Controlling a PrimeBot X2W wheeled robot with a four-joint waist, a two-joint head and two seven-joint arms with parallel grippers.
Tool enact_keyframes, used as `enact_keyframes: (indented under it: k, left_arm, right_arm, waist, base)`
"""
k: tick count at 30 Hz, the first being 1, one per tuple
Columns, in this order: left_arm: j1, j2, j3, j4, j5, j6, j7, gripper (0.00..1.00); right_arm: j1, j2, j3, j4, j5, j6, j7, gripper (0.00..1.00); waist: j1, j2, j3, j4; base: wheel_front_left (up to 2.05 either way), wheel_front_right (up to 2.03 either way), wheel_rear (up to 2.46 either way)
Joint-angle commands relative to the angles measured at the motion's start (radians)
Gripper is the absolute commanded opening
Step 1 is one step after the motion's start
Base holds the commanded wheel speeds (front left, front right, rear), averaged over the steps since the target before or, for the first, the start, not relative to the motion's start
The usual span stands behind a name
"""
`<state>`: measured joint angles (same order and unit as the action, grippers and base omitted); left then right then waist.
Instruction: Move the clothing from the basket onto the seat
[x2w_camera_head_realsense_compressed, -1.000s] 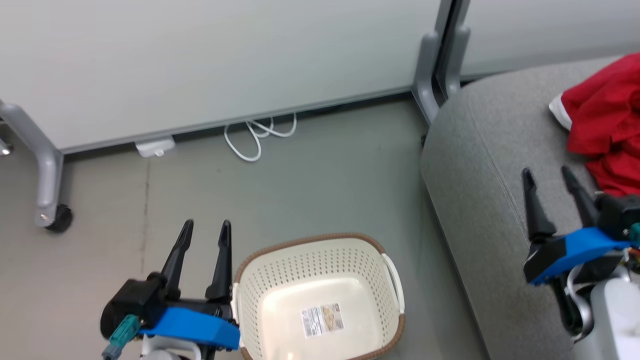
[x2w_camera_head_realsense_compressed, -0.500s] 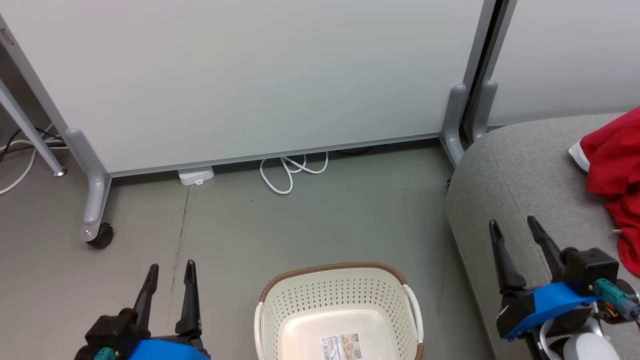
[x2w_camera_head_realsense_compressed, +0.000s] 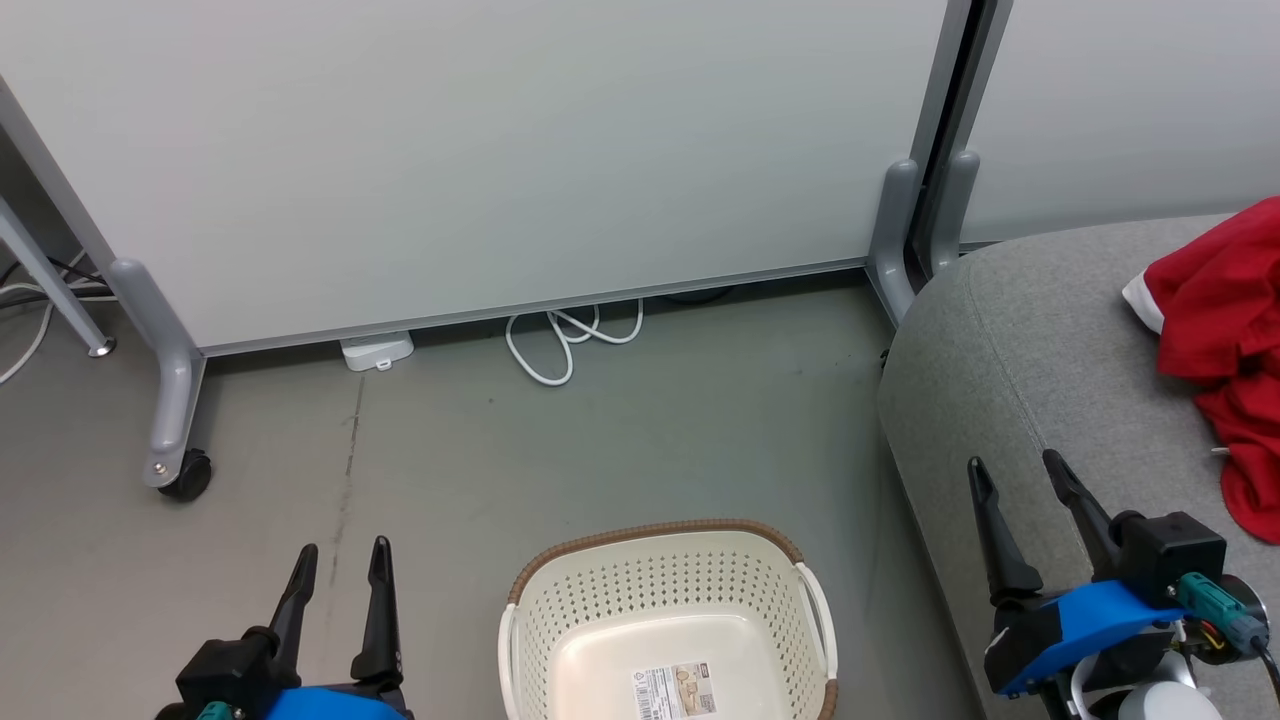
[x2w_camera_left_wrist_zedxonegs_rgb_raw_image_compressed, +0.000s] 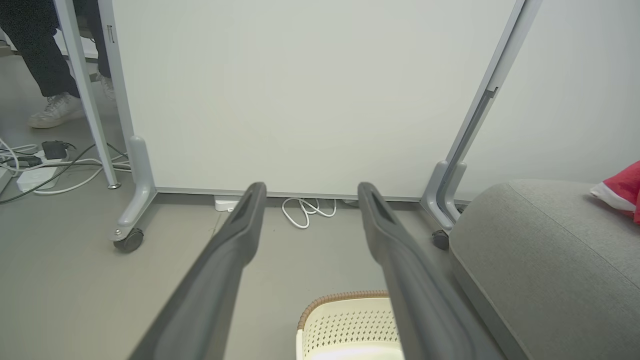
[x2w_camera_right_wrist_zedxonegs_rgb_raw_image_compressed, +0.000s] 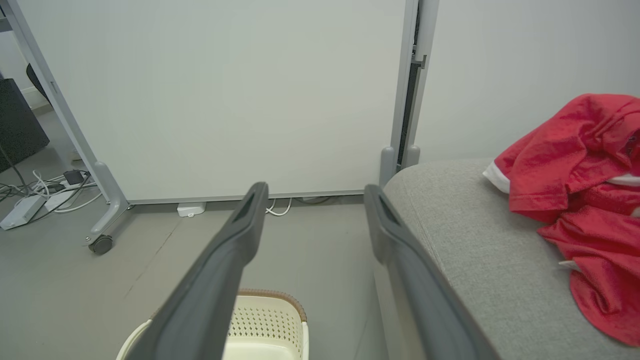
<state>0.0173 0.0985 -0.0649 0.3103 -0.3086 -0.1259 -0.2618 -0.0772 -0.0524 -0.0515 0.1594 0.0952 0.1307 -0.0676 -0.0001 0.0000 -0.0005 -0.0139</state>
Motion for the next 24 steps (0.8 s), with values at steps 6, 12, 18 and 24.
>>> enact_keyframes:
  k: [6,12,18,24]
  left_arm:
    - [-0.002,-0.003,-0.004,-0.005,0.009,-0.007,-0.005,1.0]
    - [0.003,-0.009,-0.01,0.013,0.005,0.0,0.003,0.0]
    - [0.034,-0.017,-0.013,0.07,0.007,0.001,0.006,0.0]
    - [0.03,-0.019,-0.002,0.07,-0.067,0.0,0.027,0.0]
  right_arm:
    - [0.007,0.003,0.01,0.005,0.018,0.0,-0.007,1.0]
    - [0.001,0.002,0.014,0.024,0.02,0.0,-0.003,0.0]
    - [0.027,0.007,0.015,0.086,0.018,0.0,0.002,0.0]
    - [0.024,0.008,0.008,0.097,0.102,0.0,0.016,0.0]
  waist:
    - [0.0001,0.0,0.0,-0.002]
    - [0.0001,0.0,0.001,-0.002]
    - [0.0001,0.0,0.001,-0.002]
    - [0.0001,0.0,0.001,-0.002]
  base:
    - [0.0,0.0,0.0]
    - [0.0,0.0,0.0]
    - [0.0,0.0,0.0]
    - [0.0,0.0,0.0]
